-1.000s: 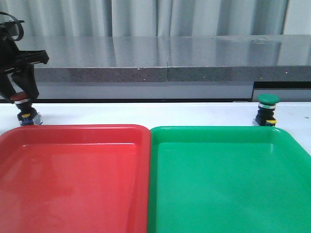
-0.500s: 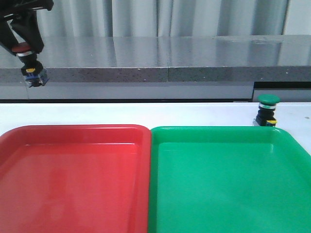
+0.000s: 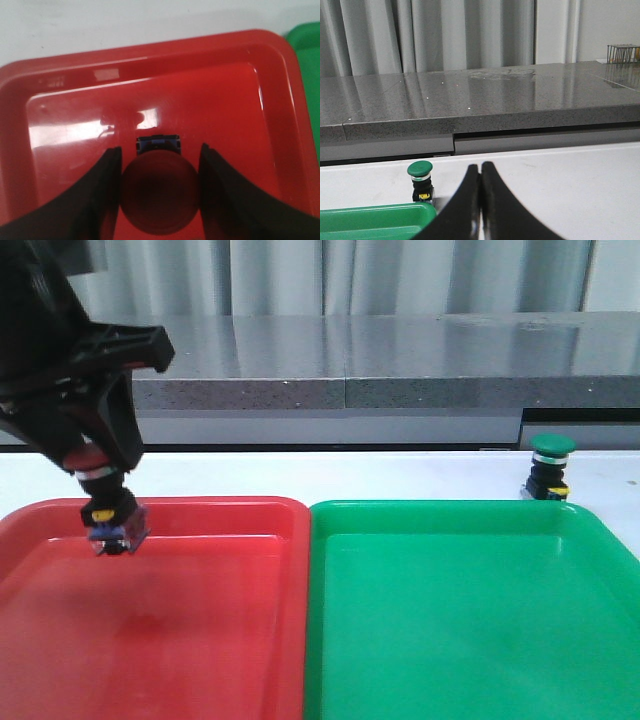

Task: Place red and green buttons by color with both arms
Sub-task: 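Lift the red-capped button and carry it over the red tray, then lower the red-capped button into the red tray and open the left gripper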

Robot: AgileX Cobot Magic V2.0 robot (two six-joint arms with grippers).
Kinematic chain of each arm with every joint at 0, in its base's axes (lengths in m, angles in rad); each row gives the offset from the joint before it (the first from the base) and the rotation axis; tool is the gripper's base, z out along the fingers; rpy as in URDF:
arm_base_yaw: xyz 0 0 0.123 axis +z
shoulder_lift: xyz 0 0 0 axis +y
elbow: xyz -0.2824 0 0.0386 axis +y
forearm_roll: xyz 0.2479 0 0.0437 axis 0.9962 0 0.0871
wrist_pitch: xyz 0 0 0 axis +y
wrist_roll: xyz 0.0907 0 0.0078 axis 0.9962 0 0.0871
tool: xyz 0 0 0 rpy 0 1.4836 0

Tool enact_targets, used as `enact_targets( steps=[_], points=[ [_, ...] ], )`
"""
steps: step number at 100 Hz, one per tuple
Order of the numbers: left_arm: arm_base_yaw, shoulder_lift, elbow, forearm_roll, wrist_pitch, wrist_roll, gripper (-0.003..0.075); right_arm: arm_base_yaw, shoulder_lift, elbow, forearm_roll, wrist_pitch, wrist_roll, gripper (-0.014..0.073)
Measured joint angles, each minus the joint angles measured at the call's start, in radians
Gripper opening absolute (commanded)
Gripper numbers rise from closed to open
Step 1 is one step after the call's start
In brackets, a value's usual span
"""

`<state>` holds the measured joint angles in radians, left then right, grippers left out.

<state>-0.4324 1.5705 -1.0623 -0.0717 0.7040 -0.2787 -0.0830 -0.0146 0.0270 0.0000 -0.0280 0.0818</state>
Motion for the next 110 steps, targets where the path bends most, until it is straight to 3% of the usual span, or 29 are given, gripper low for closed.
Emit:
enact_targets(
  steps=[15, 44, 55, 73, 80, 110],
  points=[
    [-0.053, 0.0, 0.065, 0.0, -0.04, -0.021, -0.002, 0.0, 0.0, 0.0, 0.0, 0.0, 0.0, -0.0057],
    [-0.057, 0.011, 0.101, 0.004, -0.053, -0.029, -0.0013, 0.0, 0.0, 0.0, 0.0, 0.0, 0.0, -0.0057],
    [-0.057, 0.025, 0.101, 0.004, -0.056, -0.029, 0.006, 0.0, 0.0, 0.0, 0.0, 0.0, 0.0, -0.0057],
    [-0.057, 0.025, 0.101, 0.004, -0.06, -0.029, 0.0317, 0.0, 0.0, 0.0, 0.0, 0.0, 0.002, -0.0057],
    [-0.057, 0.025, 0.101, 0.004, -0.062, -0.029, 0.0378, 0.0, 0.0, 0.0, 0.0, 0.0, 0.002, -0.0057],
    [-0.057, 0.025, 0.101, 0.007, -0.077, -0.029, 0.0392, 0.0, 0.0, 0.0, 0.0, 0.0, 0.0, -0.0057]
  ],
)
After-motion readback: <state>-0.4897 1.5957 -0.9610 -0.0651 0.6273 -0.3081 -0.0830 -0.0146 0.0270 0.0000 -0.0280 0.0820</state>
